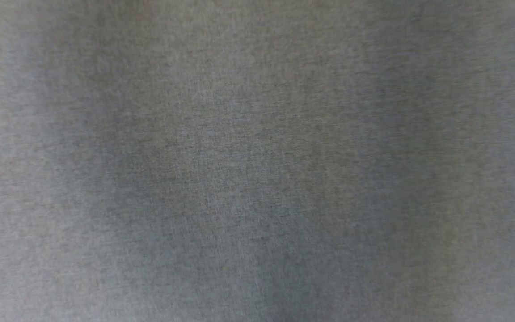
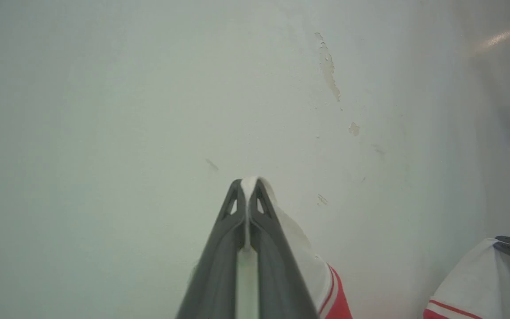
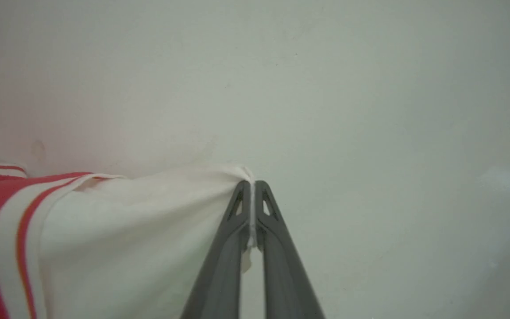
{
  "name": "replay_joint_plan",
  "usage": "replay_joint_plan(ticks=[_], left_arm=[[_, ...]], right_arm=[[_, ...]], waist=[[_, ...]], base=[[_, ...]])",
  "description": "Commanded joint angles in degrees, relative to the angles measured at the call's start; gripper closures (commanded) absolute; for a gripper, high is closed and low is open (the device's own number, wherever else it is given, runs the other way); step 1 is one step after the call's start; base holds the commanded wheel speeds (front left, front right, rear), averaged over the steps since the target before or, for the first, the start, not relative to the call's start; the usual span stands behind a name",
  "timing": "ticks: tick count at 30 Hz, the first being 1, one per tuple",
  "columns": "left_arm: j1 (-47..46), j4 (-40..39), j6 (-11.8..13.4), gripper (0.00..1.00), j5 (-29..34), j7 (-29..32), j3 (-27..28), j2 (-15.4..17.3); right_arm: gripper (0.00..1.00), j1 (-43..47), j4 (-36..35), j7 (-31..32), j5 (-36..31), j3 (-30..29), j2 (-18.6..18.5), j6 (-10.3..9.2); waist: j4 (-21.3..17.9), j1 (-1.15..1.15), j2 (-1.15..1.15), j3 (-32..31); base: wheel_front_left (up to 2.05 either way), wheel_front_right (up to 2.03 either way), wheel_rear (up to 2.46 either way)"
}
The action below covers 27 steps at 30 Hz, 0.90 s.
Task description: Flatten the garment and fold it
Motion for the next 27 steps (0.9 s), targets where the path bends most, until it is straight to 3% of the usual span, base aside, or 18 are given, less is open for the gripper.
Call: replay_joint_plan(ticks=[1,13,19,27], left_arm=[[1.9,-0.7,-1.1,1.00,1.1,-0.3,0.9,-0.1],[20.7,-8.1,-6.8,1.00,1.9,-0.3,9.3,1.4],[34.6,-14.7,-7.4,1.00,-0.9,-0.3,13.3,3.4],[55.5,-23.6,-6.8,1.00,-5.6,-0.2,15.5,5.7]], right_arm=[[1.00,-0.2,-0.5,-0.7,-0.8,0.0,-0.1,-0.08],[1.00,11.9,-4.8,-6.9,1.9,2.9,-1.0,-0.08],[1.00,22.5,-11.6,-7.8,9.2,6.3,-2.8,-0.08],[1.00,41.2,-25.4,-3.2,21.6,7.3,-8.3,-0.08]], waist=[[0.5,-0.01,0.00,3.9],[1.7,-0.01,0.00,2.7],[1.8,-0.01,0.00,-2.0],[2.5,-0.01,0.00,-8.8]], base=[[0.00,0.00,0.00],[0.00,0.00,0.00],[0.00,0.00,0.00],[0.00,0.00,0.00]])
